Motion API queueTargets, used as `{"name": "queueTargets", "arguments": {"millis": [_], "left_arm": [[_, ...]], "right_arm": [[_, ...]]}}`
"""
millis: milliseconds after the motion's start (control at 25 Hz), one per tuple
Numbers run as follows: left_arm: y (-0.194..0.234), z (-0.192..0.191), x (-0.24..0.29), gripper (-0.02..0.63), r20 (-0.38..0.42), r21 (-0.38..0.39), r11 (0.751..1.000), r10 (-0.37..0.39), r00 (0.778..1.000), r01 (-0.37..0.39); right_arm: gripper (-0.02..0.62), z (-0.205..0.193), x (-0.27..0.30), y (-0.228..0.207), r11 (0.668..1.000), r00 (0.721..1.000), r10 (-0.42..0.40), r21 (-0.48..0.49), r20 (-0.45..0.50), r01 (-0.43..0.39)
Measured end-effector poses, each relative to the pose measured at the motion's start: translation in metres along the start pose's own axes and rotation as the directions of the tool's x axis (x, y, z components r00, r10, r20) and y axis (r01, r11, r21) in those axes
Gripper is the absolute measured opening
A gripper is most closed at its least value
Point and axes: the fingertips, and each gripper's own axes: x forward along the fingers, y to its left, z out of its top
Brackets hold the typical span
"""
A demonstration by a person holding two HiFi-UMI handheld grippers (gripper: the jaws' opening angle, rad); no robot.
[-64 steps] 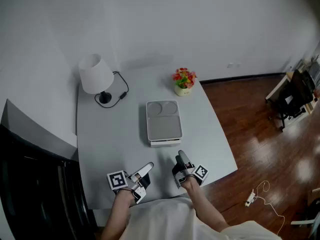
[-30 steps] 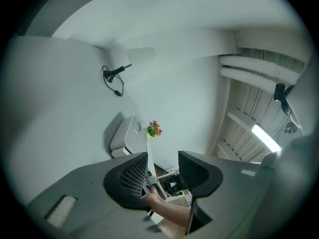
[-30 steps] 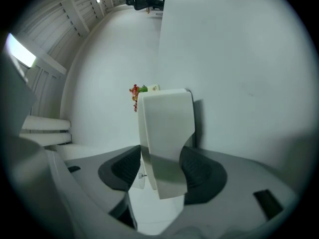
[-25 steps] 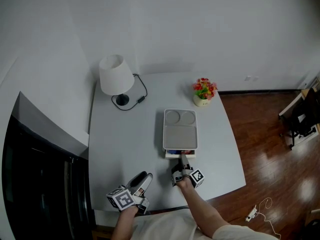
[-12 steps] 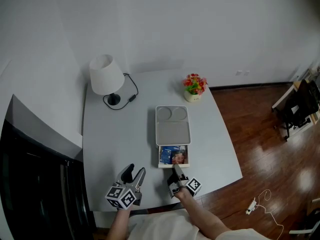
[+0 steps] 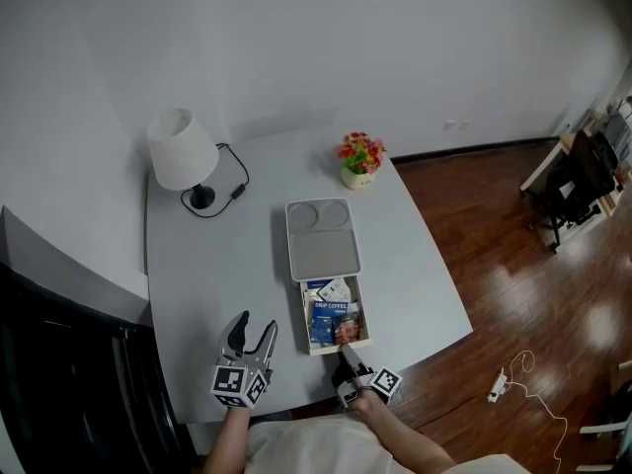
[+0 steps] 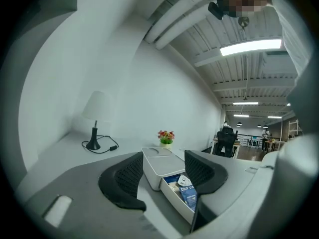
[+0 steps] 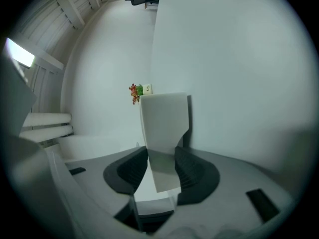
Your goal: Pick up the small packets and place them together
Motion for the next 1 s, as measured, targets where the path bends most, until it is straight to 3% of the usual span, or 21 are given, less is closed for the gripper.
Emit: {"name": "queueTargets", "arguments": {"millis": [400,520,560,680,800,880,1000], "left_arm": [[-0.014,-0.007,0.013,0.267,-0.012,0.020,0.999,-0.050,0.999,0.050],[-0.018,-0.011,0.017,0.267,-0.022,0.033,0.997,-0.062,0.998,0.063],[-0.020,-0.011,0.018,0.267,-0.024,0.037,0.997,-0.066,0.998,0.067],[-0.020,-0.008,0.020,0.267,-0.020,0.044,0.997,-0.069,0.997,0.069],[-0.016,-0.005,0.021,0.267,-0.010,0.044,0.997,-0.064,0.998,0.064],[-0.015,-0.002,0.021,0.267,-0.003,0.047,0.997,-0.061,0.998,0.061],[-0.014,0.002,0.020,0.267,0.006,0.055,0.997,-0.057,0.998,0.057]], "right_arm": [[0.169,-0.018,-0.027,-0.005,0.996,0.991,-0.086,0.001,-0.099,0.087],[0.163,-0.026,-0.029,-0.005,0.991,0.974,-0.125,-0.070,-0.191,0.113],[0.189,-0.027,-0.031,-0.002,0.988,0.968,-0.135,-0.099,-0.213,0.116],[0.218,-0.014,-0.039,0.013,0.972,0.965,-0.159,-0.202,-0.209,0.116],[0.245,0.011,-0.043,0.028,0.913,0.957,-0.215,-0.389,-0.195,0.125],[0.294,0.024,-0.042,0.043,0.840,0.950,-0.255,-0.528,-0.183,0.124],[0.293,0.042,-0.035,0.076,0.749,0.958,-0.248,-0.655,-0.142,0.097]]}}
